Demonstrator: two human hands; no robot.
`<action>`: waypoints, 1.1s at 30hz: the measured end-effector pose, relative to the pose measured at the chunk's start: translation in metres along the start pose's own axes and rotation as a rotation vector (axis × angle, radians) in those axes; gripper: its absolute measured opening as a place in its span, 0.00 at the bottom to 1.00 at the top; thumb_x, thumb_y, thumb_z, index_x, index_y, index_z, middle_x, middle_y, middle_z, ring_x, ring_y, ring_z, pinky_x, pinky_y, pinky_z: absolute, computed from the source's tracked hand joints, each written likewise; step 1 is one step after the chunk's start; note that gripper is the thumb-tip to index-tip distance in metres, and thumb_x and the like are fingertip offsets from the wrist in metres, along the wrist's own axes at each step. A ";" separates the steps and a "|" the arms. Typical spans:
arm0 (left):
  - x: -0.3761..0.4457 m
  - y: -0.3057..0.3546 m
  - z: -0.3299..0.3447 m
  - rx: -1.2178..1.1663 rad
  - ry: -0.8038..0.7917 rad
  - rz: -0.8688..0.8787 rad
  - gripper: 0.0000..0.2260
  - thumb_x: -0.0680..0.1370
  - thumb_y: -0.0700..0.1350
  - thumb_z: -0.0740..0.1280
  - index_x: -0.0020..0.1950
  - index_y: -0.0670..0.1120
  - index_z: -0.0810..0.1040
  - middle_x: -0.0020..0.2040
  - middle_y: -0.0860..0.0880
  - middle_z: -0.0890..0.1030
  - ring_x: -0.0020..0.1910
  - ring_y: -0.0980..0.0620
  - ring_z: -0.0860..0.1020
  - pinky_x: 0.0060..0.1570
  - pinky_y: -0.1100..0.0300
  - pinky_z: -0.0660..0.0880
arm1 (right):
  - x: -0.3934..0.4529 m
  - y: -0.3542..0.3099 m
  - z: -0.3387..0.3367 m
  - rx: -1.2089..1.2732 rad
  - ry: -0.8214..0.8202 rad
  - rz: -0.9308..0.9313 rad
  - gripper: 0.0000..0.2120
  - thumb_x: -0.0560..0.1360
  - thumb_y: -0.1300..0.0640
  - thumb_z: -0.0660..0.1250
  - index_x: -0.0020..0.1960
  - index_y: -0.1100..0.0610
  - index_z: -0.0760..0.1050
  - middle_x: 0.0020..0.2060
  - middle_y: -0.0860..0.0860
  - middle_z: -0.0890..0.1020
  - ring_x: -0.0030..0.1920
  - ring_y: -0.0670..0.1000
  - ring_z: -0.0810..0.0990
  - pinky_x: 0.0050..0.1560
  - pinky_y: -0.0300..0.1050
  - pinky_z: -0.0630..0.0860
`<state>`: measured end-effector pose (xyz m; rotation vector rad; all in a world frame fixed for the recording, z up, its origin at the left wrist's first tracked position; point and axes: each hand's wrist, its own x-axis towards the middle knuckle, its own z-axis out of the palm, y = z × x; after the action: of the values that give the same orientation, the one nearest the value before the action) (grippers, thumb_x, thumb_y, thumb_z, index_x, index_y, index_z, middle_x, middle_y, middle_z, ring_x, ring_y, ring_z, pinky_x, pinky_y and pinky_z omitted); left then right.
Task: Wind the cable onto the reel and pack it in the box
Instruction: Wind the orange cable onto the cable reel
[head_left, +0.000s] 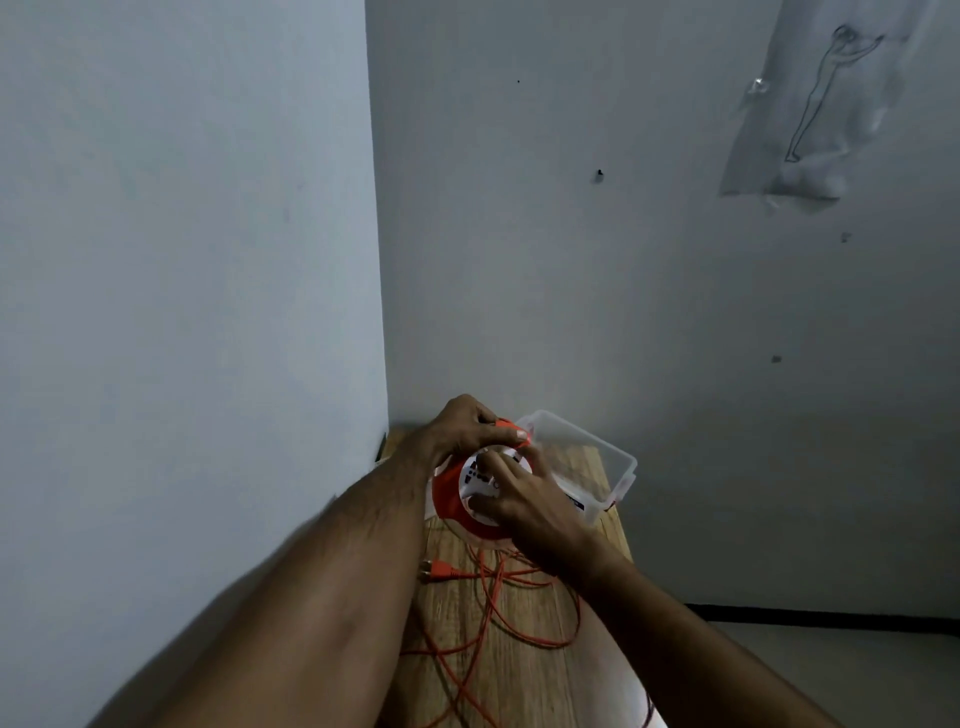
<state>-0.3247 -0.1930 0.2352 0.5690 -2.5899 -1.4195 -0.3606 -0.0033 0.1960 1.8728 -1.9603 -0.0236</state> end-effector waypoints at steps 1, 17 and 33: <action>-0.001 0.000 0.002 -0.003 -0.008 0.000 0.21 0.64 0.68 0.77 0.42 0.52 0.89 0.38 0.54 0.88 0.34 0.57 0.86 0.40 0.58 0.79 | 0.000 0.001 0.000 -0.026 -0.017 -0.012 0.26 0.69 0.50 0.78 0.65 0.47 0.76 0.71 0.57 0.67 0.74 0.59 0.64 0.73 0.70 0.61; -0.002 0.000 0.005 -0.056 0.041 0.017 0.10 0.68 0.60 0.80 0.40 0.55 0.88 0.33 0.61 0.85 0.33 0.59 0.85 0.35 0.65 0.77 | 0.009 -0.014 -0.007 0.226 0.219 0.412 0.31 0.66 0.44 0.78 0.65 0.55 0.77 0.56 0.57 0.83 0.50 0.56 0.85 0.47 0.48 0.83; 0.001 0.001 0.012 -0.034 0.052 0.020 0.13 0.65 0.60 0.82 0.34 0.53 0.87 0.35 0.53 0.87 0.32 0.54 0.86 0.34 0.62 0.78 | 0.047 -0.053 -0.010 1.477 0.520 1.739 0.31 0.72 0.48 0.77 0.68 0.60 0.73 0.60 0.60 0.82 0.58 0.62 0.83 0.56 0.59 0.83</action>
<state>-0.3298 -0.1836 0.2296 0.5664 -2.5198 -1.4206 -0.3069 -0.0502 0.2027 -0.3306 -2.4482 2.4229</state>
